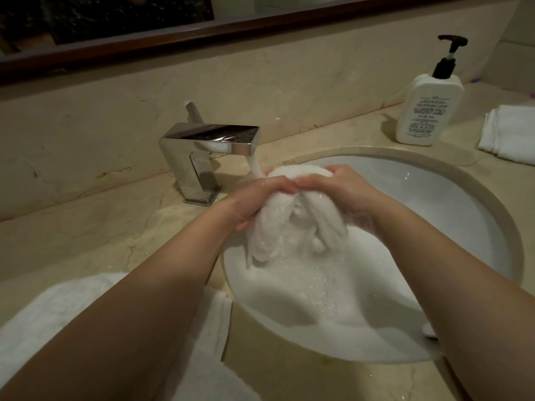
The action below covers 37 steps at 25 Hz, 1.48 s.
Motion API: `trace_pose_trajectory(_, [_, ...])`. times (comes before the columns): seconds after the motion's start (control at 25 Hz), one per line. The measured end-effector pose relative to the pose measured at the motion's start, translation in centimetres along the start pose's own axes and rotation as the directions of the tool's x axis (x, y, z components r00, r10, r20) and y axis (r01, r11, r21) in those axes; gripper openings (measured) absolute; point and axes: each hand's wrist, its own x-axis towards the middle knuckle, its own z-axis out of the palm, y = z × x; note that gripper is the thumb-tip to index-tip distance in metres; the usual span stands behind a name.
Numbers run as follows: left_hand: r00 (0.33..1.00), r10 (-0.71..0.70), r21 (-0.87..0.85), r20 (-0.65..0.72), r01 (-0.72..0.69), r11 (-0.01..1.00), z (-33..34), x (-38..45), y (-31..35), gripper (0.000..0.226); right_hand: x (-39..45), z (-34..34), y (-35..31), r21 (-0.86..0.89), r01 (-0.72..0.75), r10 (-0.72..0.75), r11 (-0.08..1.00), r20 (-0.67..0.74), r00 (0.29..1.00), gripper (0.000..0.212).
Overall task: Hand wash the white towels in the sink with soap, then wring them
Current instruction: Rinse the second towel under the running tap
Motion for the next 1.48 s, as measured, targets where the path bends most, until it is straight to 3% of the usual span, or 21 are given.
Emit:
trace_pose_trajectory(0.16, [0.995, 0.040, 0.210, 0.095, -0.060, 0.976, 0.2, -0.1, -0.5, 0.065, 0.2, 0.9, -0.1, 0.251, 0.086, -0.034, 0.964, -0.206, 0.978, 0.019])
trace_pose_trajectory(0.28, [0.998, 0.063, -0.060, -0.021, -0.064, 0.996, 0.6, -0.2, -0.4, 0.072, 0.1, 1.1, -0.4, 0.280, 0.129, -0.058, 0.951, -0.248, 0.967, 0.039])
trace_pose_trajectory(0.36, [0.996, 0.046, -0.238, -0.076, -0.062, 0.969, 0.9, -0.1, 0.0, 0.071, 0.0, 1.3, -0.6, 0.124, 0.080, -0.050, 0.989, -0.226, 0.973, 0.068])
trace_pose_trajectory(0.44, [0.991, 0.016, -0.349, -0.135, -0.063, 0.935, 1.3, 0.0, 0.0, 0.062, 0.3, 1.7, 0.1, -0.060, 0.031, -0.043, 0.998, -0.221, 0.974, 0.072])
trace_pose_trajectory(0.48, [0.983, 0.000, -0.341, -0.185, -0.065, 0.938, 1.6, 0.0, 0.1, 0.055, 0.6, 2.0, 0.7, -0.111, 0.014, -0.039, 0.994, -0.231, 0.972, 0.068])
trace_pose_trajectory(0.56, [0.952, 0.043, -0.103, -0.304, -0.078, 0.992, 1.9, 0.0, 0.0, 0.049, 1.0, 3.1, 1.9, -0.076, 0.007, -0.028, 0.997, -0.285, 0.958, 0.060])
trace_pose_trajectory(0.64, [0.923, 0.043, 0.082, -0.383, -0.012, 0.997, 2.1, -0.5, -0.1, 0.071, 1.1, 4.9, 2.4, -0.027, 0.040, -0.047, 0.999, -0.344, 0.938, 0.060])
trace_pose_trajectory(0.72, [0.894, -0.028, 0.043, -0.448, 0.053, 0.998, 1.8, -0.1, -0.5, 0.088, 1.2, 6.5, 2.7, -0.074, 0.043, -0.066, 0.996, -0.334, 0.940, 0.072])
trace_pose_trajectory(0.92, [0.835, -0.059, 0.155, -0.547, 0.171, 0.973, 1.8, 0.1, -1.5, 0.088, 1.5, 7.5, 3.0, -0.195, -0.128, 0.054, 0.972, -0.343, 0.938, 0.079])
trace_pose_trajectory(1.04, [0.831, -0.077, 0.172, -0.551, 0.204, 0.964, 1.8, 0.2, -1.8, 0.081, 1.8, 7.3, 3.0, -0.259, -0.119, 0.012, 0.958, -0.381, 0.924, 0.065])
trace_pose_trajectory(1.16, [0.848, -0.109, 0.091, -0.519, 0.181, 0.979, 1.7, 0.9, -1.7, 0.113, 2.3, 6.5, 2.7, -0.225, -0.052, -0.049, 0.973, -0.422, 0.905, 0.051])
trace_pose_trajectory(1.24, [0.868, -0.148, 0.008, -0.475, 0.172, 0.985, 1.2, 2.5, -2.5, 0.130, 2.5, 5.5, 2.7, -0.041, 0.039, -0.054, 0.998, -0.488, 0.871, 0.048])
trace_pose_trajectory(1.4, [0.939, -0.121, -0.021, -0.321, 0.120, 0.992, 2.2, 1.6, -1.8, 0.110, 2.6, 4.5, 3.1, 0.271, 0.152, -0.024, 0.950, -0.423, 0.906, 0.050])
trace_pose_trajectory(1.48, [0.957, -0.065, -0.006, -0.284, 0.066, 0.998, 2.7, 1.0, -1.1, 0.097, 3.3, 4.1, 3.7, 0.239, 0.123, -0.016, 0.963, -0.402, 0.915, 0.070])
